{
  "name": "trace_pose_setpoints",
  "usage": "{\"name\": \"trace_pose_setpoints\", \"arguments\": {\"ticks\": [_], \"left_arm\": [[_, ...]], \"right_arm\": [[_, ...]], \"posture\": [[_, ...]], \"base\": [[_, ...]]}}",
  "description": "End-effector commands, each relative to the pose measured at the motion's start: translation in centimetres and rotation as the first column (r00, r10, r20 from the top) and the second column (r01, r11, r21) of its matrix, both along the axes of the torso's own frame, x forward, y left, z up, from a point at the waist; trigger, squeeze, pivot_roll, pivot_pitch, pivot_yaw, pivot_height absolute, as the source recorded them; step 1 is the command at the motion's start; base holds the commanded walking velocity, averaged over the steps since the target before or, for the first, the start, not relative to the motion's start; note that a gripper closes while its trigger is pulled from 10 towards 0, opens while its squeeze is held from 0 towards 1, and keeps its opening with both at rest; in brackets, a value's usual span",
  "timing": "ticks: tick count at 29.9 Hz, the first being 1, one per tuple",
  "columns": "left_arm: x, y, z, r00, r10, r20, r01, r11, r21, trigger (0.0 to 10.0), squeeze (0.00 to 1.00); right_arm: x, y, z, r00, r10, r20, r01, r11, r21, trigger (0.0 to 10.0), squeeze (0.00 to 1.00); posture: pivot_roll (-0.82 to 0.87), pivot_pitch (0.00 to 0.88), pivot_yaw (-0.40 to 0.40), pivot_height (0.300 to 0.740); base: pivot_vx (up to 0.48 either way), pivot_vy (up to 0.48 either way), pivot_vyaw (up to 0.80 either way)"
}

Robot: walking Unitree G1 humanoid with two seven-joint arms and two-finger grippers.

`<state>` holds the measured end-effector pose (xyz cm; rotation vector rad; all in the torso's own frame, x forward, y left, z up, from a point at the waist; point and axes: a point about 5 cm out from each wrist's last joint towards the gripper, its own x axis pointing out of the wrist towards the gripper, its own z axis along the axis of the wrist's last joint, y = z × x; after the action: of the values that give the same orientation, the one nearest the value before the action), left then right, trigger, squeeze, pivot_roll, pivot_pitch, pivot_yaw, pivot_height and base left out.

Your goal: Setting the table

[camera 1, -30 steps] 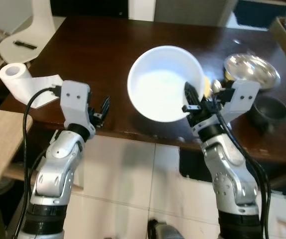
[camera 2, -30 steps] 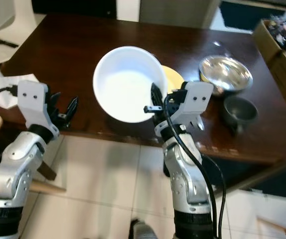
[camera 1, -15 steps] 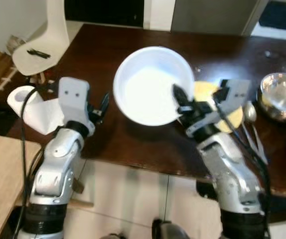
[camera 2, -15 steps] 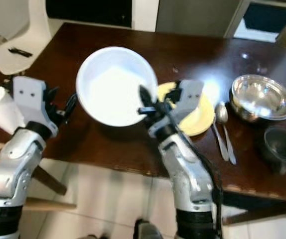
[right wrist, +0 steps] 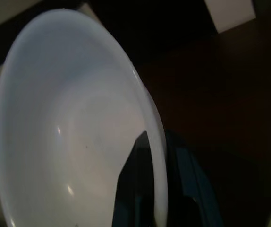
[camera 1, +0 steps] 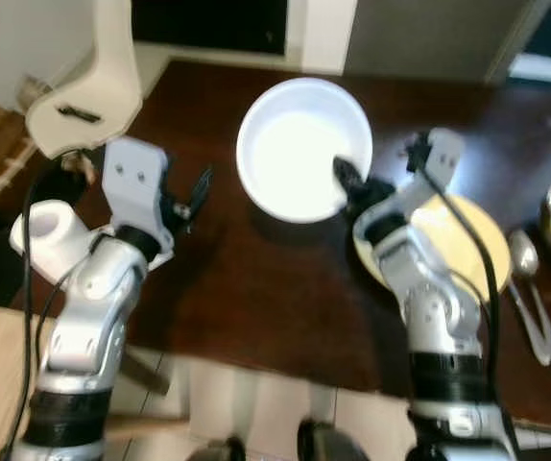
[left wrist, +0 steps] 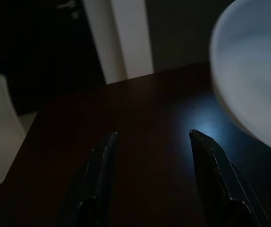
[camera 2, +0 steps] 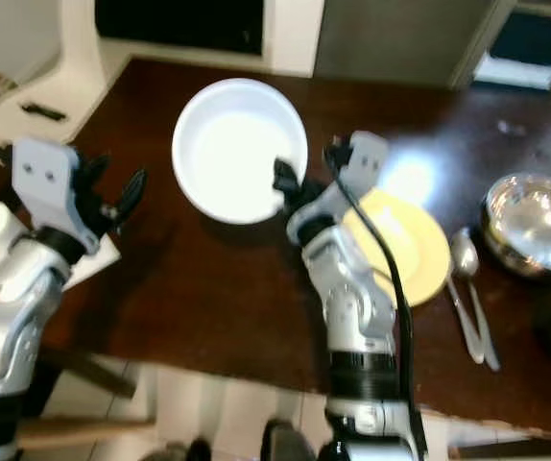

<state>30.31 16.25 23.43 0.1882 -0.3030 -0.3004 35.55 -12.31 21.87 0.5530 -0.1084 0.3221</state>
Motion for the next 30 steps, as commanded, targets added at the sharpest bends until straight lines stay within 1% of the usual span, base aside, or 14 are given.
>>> {"name": "trace_pose_setpoints", "arguments": {"ticks": [1, 2, 5, 6, 9, 10, 11, 12, 14, 15, 18, 22, 27, 30], "left_arm": [[-0.5, 0.7, 0.5, 1.0, -0.017, 0.011, 0.017, 1.0, 0.026, 10.0, 0.0], [-0.5, 0.7, 0.5, 1.0, -0.017, 0.011, 0.017, 1.0, 0.026, 10.0, 0.0], [-0.7, 1.2, 1.3, 0.999, -0.05, 0.018, 0.049, 0.997, 0.059, 10.0, 0.0], [-0.7, 1.2, 1.3, 0.999, -0.05, 0.018, 0.049, 0.997, 0.059, 10.0, 0.0], [-1.4, 0.9, 2.9, 0.983, -0.181, 0.036, 0.174, 0.974, 0.145, 10.0, 0.0], [-1.6, 0.7, 3.5, 0.975, -0.22, 0.038, 0.21, 0.961, 0.179, 10.0, 0.0], [-1.6, 0.7, 3.5, 0.975, -0.22, 0.038, 0.21, 0.961, 0.179, 10.0, 0.0], [-1.7, 0.6, 4.3, 0.96, -0.277, 0.028, 0.265, 0.938, 0.222, 10.0, 0.0], [-1.7, 0.6, 4.4, 0.956, -0.294, 0.019, 0.281, 0.93, 0.237, 10.0, 0.0], [-1.8, 0.6, 4.4, 0.95, -0.311, 0.003, 0.3, 0.919, 0.256, 10.0, 0.0], [-1.6, 0.5, 4.3, 0.947, -0.32, -0.012, 0.312, 0.915, 0.255, 10.0, 0.0], [-1.5, 0.0, 4.3, 0.938, -0.346, -0.029, 0.342, 0.905, 0.253, 10.0, 0.0], [-1.7, -0.3, 4.2, 0.93, -0.365, -0.048, 0.365, 0.9, 0.24, 10.0, 0.0], [-1.8, -0.4, 4.0, 0.929, -0.365, -0.055, 0.367, 0.899, 0.237, 10.0, 0.0]], "right_arm": [[1.0, 0.6, 0.0, 0.999, 0.045, -0.031, -0.043, 0.998, 0.055, 10.0, 0.0], [1.0, 0.6, 0.0, 0.999, 0.045, -0.031, -0.043, 0.998, 0.055, 10.0, 0.0], [2.4, 1.6, 0.5, 0.995, 0.092, -0.049, -0.09, 0.995, 0.043, 10.0, 0.0], [2.4, 1.6, 0.5, 0.995, 0.092, -0.049, -0.09, 0.995, 0.043, 10.0, 0.0], [3.8, 2.6, -0.2, 0.98, 0.119, -0.162, -0.118, 0.993, 0.016, 10.0, 0.0], [4.1, 2.8, -0.4, 0.972, 0.138, -0.191, -0.133, 0.99, 0.037, 10.0, 0.0], [4.1, 2.8, -0.4, 0.972, 0.138, -0.191, -0.133, 0.99, 0.037, 10.0, 0.0], [4.5, 3.0, -1.1, 0.955, 0.14, -0.261, -0.132, 0.99, 0.047, 10.0, 0.0], [4.7, 3.1, -1.4, 0.947, 0.143, -0.289, -0.136, 0.99, 0.043, 10.0, 0.0], [4.9, 3.0, -2.1, 0.931, 0.107, -0.349, -0.107, 0.994, 0.017, 10.0, 0.0], [5.0, 3.0, -2.5, 0.921, 0.09, -0.38, -0.094, 0.996, 0.007, 10.0, 0.0], [5.2, 3.2, -2.8, 0.893, 0.107, -0.436, -0.083, 0.994, 0.073, 10.0, 0.0], [5.5, 3.5, -2.7, 0.887, 0.114, -0.448, -0.074, 0.992, 0.107, 10.0, 0.0], [5.5, 3.4, -3.0, 0.881, 0.09, -0.464, -0.05, 0.994, 0.099, 10.0, 0.0]], "posture": [[-0.05, 0.08, 0.057, 0.74], [-0.05, 0.08, 0.057, 0.74], [-0.03, 0.078, 0.045, 0.74], [-0.03, 0.078, 0.045, 0.74], [-0.02, 0.084, 0.027, 0.74], [-0.02, 0.084, 0.027, 0.74], [-0.02, 0.084, 0.027, 0.74], [0.0, 0.086, 0.021, 0.74], [0.0, 0.085, 0.023, 0.74], [0.0, 0.079, 0.03, 0.74], [0.0, 0.072, 0.036, 0.74], [-0.01, 0.077, 0.042, 0.74], [0.0, 0.081, 0.048, 0.74], [0.02, 0.089, 0.053, 0.74]], "base": [[0.0, 0.0, 0.0], [0.0, 0.0, 0.0], [0.0, 0.0, 0.0], [0.0, 0.0, 0.0], [0.0, 0.0, 0.0], [0.0, 0.0, 0.0], [0.0, 0.0, 0.0], [0.0, 0.0, 0.0], [0.0, 0.0, 0.0], [0.0, 0.0, 0.0], [0.0, 0.0, 0.0], [0.0, 0.0, 0.0], [0.0, 0.0, 0.0], [0.0, 0.0, 0.0]]}}
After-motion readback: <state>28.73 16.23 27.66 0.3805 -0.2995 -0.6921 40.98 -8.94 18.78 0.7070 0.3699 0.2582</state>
